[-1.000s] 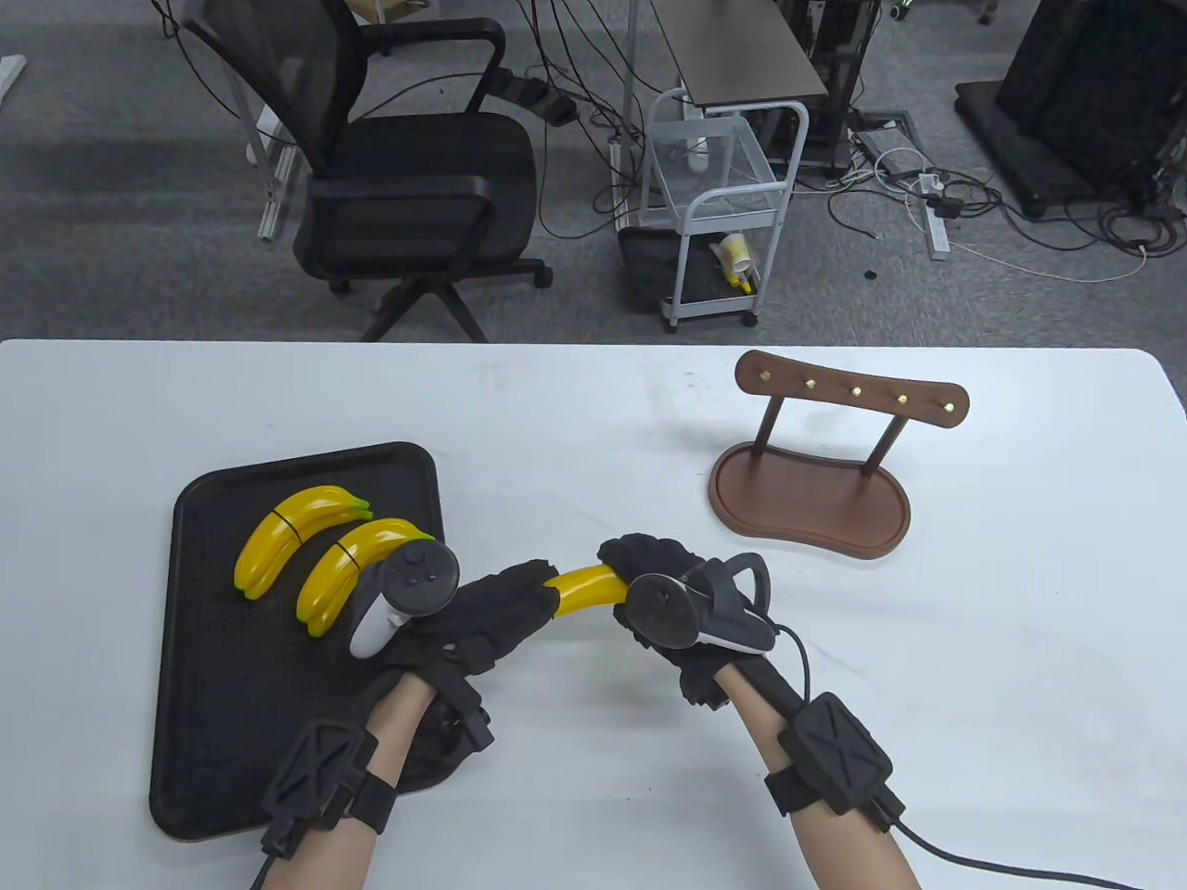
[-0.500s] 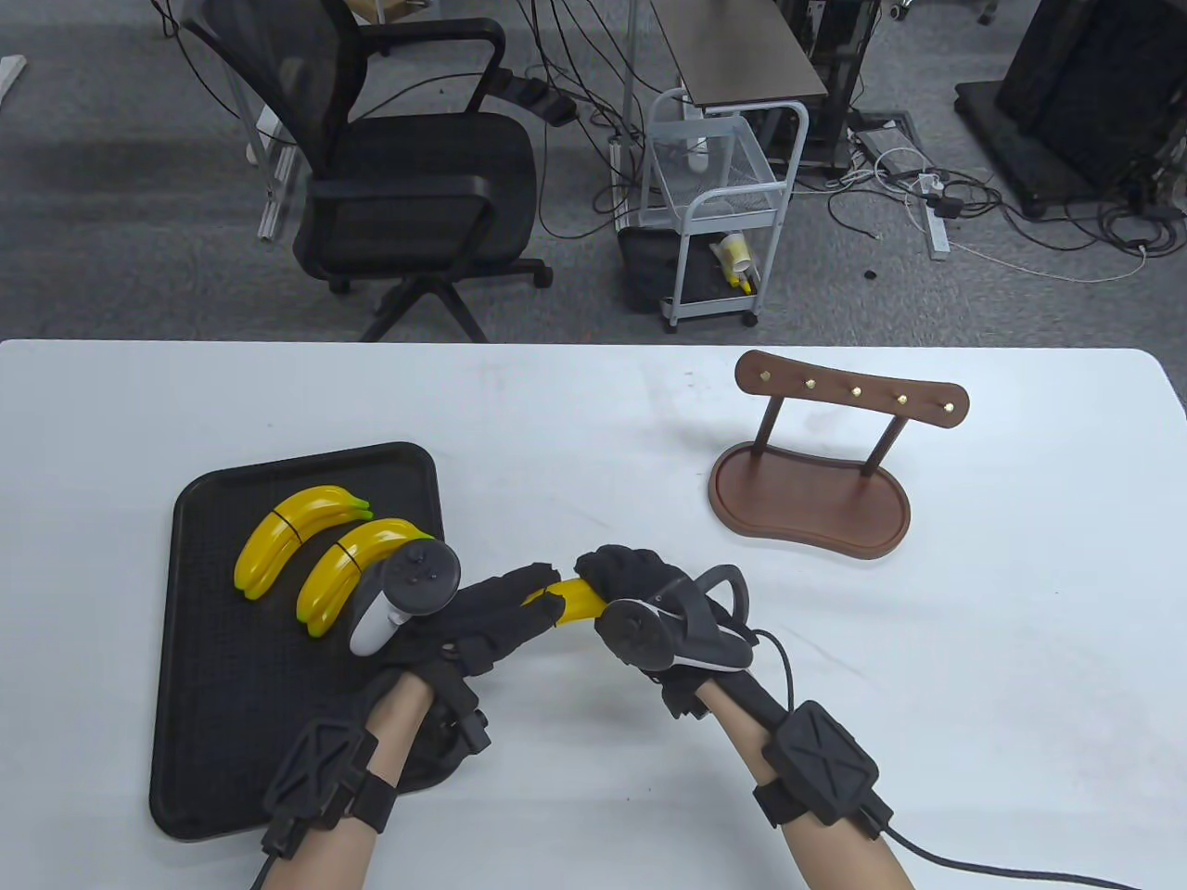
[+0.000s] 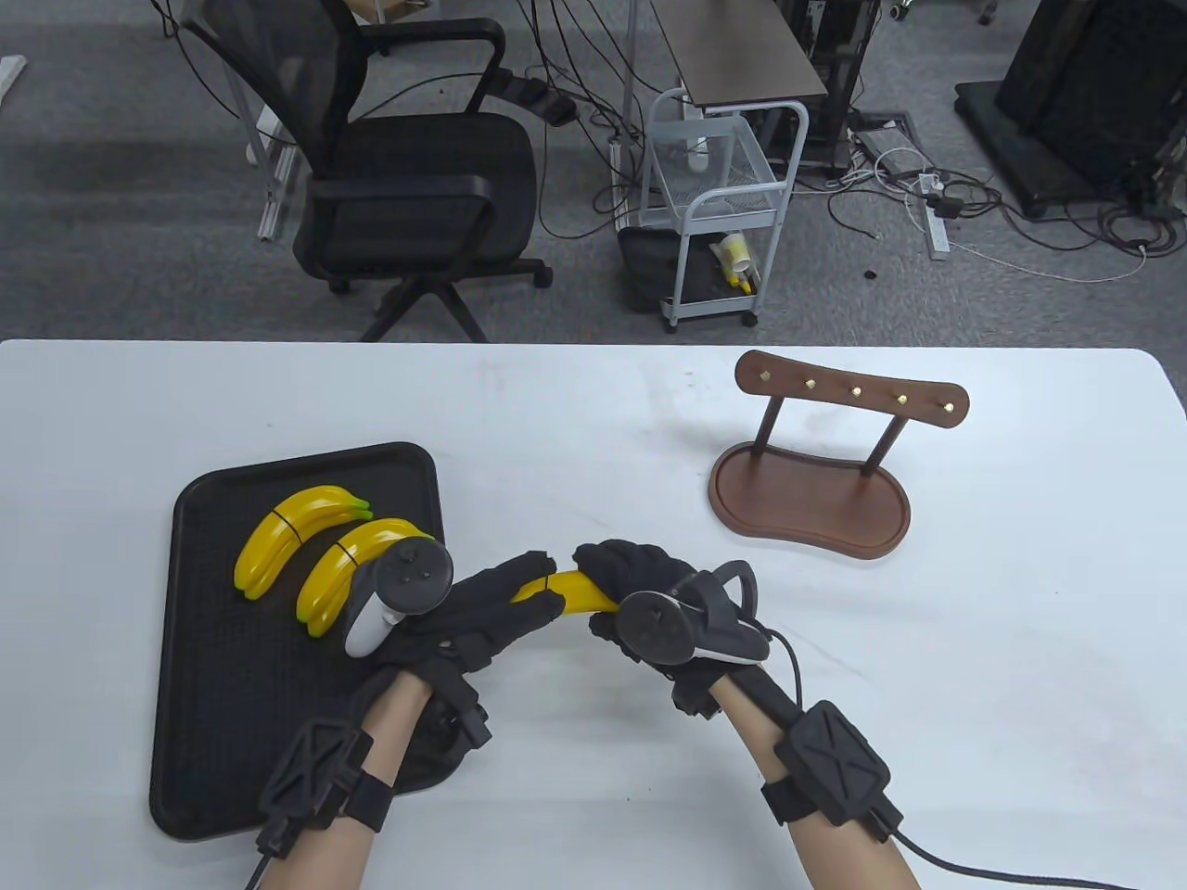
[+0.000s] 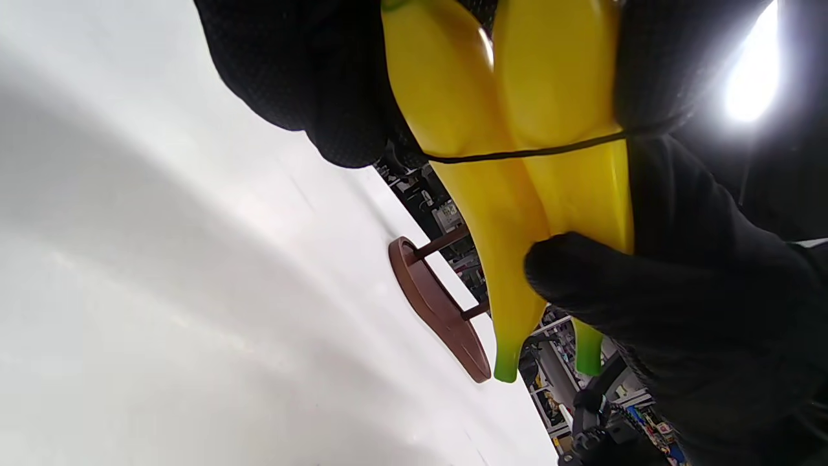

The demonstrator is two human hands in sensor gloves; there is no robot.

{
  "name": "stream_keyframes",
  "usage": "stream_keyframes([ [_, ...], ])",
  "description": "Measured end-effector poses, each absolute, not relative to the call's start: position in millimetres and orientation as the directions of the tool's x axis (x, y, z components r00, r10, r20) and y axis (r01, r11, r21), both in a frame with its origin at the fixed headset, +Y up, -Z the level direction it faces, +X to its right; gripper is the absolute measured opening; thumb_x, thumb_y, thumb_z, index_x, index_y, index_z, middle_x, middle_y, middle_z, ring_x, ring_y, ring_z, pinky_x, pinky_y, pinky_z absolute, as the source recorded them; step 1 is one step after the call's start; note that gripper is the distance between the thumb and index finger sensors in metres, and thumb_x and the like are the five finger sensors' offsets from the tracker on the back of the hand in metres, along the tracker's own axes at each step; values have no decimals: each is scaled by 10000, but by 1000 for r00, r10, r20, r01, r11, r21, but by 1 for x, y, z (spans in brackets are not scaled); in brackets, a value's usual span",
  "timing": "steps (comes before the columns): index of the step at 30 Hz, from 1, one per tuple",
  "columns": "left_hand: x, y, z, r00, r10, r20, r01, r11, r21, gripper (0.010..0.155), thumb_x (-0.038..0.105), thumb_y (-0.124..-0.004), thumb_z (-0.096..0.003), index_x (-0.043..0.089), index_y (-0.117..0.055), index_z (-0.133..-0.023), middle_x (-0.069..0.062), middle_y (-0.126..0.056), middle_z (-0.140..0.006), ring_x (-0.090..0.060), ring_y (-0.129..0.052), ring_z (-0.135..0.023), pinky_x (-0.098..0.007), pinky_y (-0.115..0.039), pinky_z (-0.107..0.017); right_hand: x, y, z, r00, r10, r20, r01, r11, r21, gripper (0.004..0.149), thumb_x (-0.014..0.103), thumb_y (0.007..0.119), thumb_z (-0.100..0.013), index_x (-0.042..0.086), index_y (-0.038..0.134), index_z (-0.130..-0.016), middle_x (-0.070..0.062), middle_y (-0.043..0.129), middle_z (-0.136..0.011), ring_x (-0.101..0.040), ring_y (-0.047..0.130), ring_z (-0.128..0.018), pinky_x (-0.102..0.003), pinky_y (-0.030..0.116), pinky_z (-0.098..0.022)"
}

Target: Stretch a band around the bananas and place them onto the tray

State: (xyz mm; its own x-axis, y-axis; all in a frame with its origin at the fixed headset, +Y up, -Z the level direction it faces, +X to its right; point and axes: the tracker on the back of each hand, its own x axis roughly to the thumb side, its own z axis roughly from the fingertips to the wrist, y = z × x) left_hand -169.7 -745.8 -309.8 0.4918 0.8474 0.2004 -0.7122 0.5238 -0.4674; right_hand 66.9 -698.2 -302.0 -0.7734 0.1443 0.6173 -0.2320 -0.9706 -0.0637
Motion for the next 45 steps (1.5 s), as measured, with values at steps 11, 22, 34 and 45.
stream_keyframes([
  [11,-170,-725,-307,565,767,302,-656,641,-400,780,620,-742,-577,146,-524,-1157,-124,-704,-1168,-386,-783,-1016,-550,-625,-783,95,-699,-321,-673,524,522,-502,-842,197,822,583,768,-485,106,526,-1110,-173,682,-1080,-435,813,-871,-552,764,-573],
  [22,-169,-719,-305,544,758,359,-663,651,-370,781,621,-759,-556,199,-498,-1158,-72,-664,-1198,-341,-761,-1047,-515,-611,-815,104,-715,-331,-515,734,442,-635,-673,379,877,632,734,-487,79,494,-1124,-200,647,-1093,-450,819,-857,-546,767,-560],
  [34,-161,-725,-303,600,704,380,-588,710,-388,786,600,-759,-550,217,-465,-1171,-64,-633,-1216,-369,-707,-1080,-534,-572,-824,102,-711,-326,-553,647,524,-633,-736,241,829,605,814,-448,79,631,-1062,-183,760,-1022,-413,893,-755,-551,784,-509],
  [45,-157,-724,-302,615,677,404,-566,736,-373,782,594,-761,-545,236,-459,-1172,-62,-607,-1225,-370,-696,-1086,-534,-567,-831,94,-712,-321,-559,614,557,-614,-758,220,821,601,812,-448,84,628,-1058,-181,757,-1024,-403,894,-756,-545,787,-514],
])
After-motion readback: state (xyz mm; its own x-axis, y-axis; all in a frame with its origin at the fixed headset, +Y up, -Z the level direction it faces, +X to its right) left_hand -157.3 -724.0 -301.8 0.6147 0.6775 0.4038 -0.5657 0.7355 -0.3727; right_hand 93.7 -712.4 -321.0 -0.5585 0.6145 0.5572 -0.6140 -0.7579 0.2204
